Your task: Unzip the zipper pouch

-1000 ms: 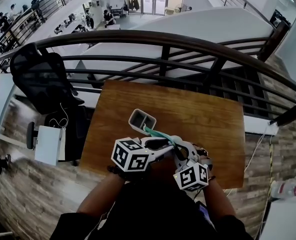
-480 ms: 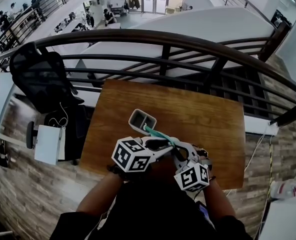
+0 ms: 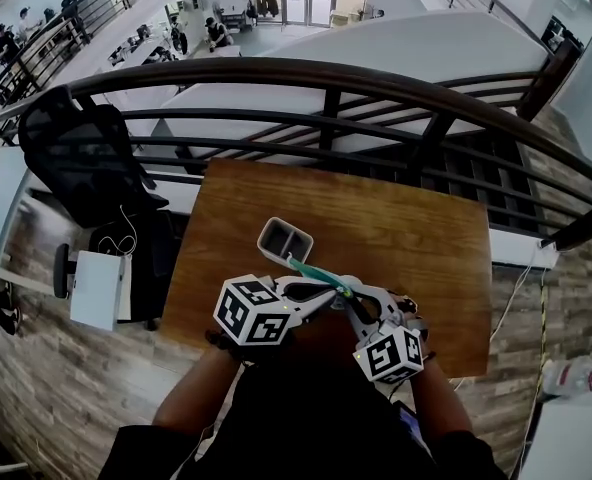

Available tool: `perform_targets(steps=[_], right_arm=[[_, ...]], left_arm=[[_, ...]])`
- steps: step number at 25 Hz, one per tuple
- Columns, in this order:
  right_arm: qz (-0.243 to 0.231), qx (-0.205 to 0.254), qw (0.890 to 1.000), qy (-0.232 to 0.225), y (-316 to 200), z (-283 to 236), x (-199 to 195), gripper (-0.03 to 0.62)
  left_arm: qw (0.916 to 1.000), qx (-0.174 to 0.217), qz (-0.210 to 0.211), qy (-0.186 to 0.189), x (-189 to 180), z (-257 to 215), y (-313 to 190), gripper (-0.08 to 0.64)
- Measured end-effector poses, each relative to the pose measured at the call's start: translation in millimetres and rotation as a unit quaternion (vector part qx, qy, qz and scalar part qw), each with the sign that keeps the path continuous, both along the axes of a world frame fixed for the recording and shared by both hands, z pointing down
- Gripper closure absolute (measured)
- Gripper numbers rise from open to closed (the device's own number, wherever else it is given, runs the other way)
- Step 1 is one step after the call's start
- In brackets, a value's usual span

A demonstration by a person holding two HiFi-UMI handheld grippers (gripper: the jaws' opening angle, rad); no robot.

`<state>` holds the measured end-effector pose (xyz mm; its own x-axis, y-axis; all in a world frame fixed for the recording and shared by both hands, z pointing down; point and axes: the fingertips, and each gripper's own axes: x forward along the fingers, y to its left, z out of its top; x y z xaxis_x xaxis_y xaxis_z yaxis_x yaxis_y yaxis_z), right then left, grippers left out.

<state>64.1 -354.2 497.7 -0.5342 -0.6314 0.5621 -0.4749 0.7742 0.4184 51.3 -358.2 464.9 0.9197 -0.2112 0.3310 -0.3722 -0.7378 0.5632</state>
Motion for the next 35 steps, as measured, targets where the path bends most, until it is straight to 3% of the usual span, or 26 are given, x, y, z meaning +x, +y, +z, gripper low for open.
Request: perform_targets(steps=[14,18,23,27,31,35], right_arm=[[-0.008,-0.001,1.000,-0.020,5,-7,-4,0.586],[-0.012,-0.007,0.999,-0.046,8,-12,-8,0.588],[-0.024,0.001,0.999,-0.040,13,-17,-11,0.588],[-0.028,0.001,0.998,-0.048,17,-22,-9,0.589],[-0.015,-0.007,0.998,-0.066,15,-25,1,0.591],[-0.010,0.001,0.998,-0.054,15,-23,4,0.590]], left_arm=[[1.0000,0.001,0.000,-0.007,4,1,-1,0.543],[0.9998,-0.016,-0.008,0.006,-3,-1,-3,0.543],[0.9987,-0.042,-0.017,0.023,-6,-1,-4,0.541],[0.9976,0.001,-0.056,-0.042,-22,10,-19,0.544],[0.9992,0.003,-0.038,-0.015,-27,-1,-16,0.545],[0.9985,0.015,-0.042,-0.031,-26,4,-14,0.545]])
